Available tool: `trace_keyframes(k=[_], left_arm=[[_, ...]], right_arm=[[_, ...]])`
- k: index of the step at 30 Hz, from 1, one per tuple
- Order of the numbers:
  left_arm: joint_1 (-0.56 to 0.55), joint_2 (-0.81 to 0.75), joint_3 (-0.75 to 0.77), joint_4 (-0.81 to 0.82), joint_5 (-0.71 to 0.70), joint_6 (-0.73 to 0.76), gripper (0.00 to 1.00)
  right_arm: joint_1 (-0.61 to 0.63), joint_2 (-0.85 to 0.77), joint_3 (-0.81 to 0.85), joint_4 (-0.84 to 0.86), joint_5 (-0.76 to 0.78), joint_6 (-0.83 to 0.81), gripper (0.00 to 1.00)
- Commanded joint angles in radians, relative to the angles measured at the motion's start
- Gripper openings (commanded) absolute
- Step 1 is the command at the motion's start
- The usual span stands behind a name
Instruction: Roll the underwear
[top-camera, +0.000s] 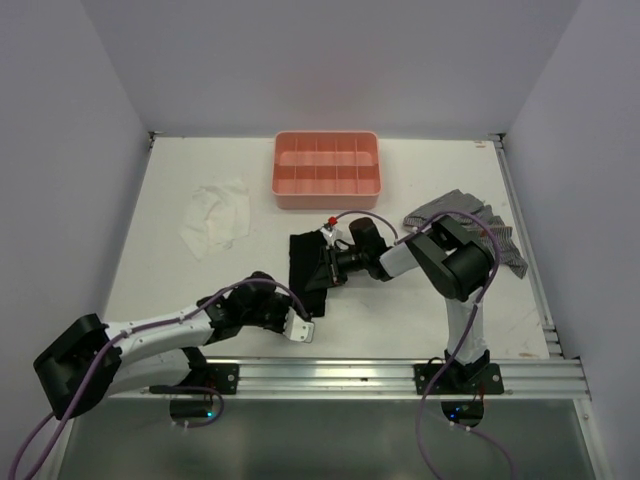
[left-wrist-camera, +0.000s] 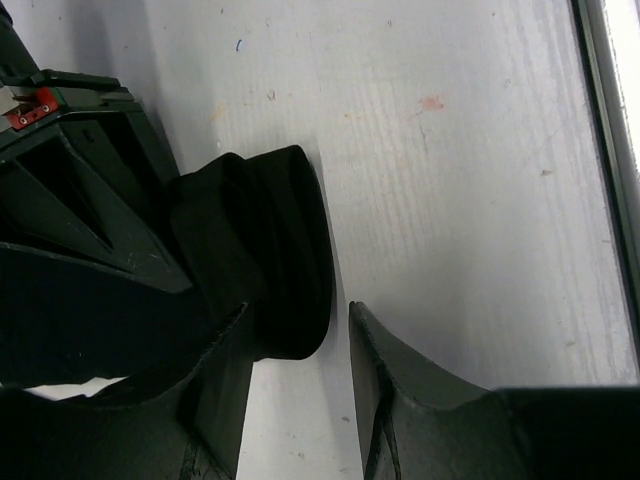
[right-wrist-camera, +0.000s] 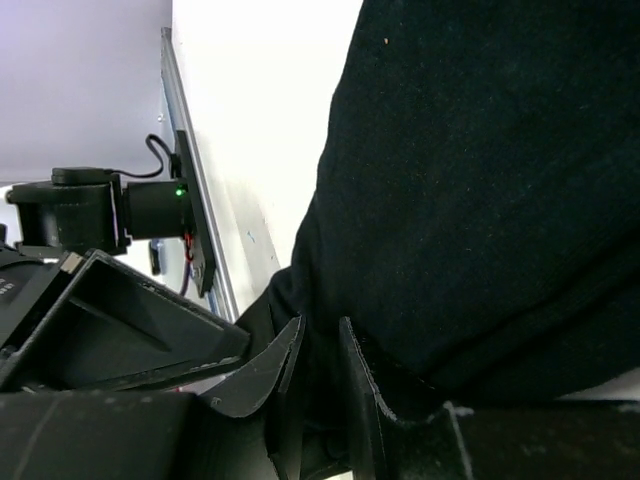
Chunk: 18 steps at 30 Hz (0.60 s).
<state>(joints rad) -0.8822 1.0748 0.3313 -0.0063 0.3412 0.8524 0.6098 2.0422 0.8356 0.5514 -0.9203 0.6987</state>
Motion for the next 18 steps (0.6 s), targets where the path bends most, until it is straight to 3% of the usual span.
trace_keyframes(k=[1, 15, 18], left_arm=[[-0.020, 0.025, -0.026, 0.127, -0.065, 0.085, 0.45], [-0.061, 0.074, -0.118, 0.261, -0.145, 0.207, 0.44], [-0.072, 0.076, -0.129, 0.284, -0.146, 0.211, 0.35]], right_arm=[[0.008, 0.062, -0.020, -0.111, 0.095, -0.062, 0.25], [0.008, 0.092, 0.007, -0.153, 0.086, -0.085, 0.23], [0.010, 0.093, 0.003, -0.157, 0.084, -0.093, 0.23]])
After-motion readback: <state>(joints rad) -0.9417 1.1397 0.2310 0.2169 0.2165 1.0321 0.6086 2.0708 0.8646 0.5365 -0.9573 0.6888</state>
